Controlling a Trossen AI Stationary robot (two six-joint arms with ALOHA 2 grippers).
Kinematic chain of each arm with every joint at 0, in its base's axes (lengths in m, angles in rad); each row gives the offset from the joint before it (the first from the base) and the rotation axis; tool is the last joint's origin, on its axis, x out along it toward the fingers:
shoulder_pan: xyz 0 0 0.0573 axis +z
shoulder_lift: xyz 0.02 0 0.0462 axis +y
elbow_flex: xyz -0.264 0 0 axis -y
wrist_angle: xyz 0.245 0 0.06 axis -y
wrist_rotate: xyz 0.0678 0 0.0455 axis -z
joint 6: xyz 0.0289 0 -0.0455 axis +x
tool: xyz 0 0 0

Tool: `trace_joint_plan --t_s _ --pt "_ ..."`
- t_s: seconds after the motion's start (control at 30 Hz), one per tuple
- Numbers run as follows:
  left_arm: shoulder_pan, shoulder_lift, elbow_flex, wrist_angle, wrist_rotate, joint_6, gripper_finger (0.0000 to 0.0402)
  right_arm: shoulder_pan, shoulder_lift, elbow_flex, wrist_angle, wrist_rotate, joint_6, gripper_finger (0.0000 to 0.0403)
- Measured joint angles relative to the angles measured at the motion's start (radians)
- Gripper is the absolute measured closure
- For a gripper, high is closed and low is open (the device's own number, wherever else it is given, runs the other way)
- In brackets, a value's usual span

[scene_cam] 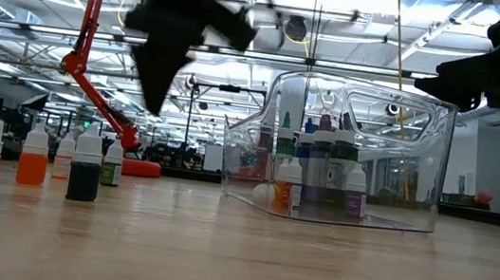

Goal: Pick & Place food coloring
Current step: Put the black food coloring bottle into the transparent container

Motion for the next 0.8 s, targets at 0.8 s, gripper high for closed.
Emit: trace_joint_plan --t_s 0.8 --pt "0.237 -0.810 -0.827 0.492 0.140 -0.516 0.0227 0.000 0.000 0.000 0.000 0.000 0.000 0.0108"
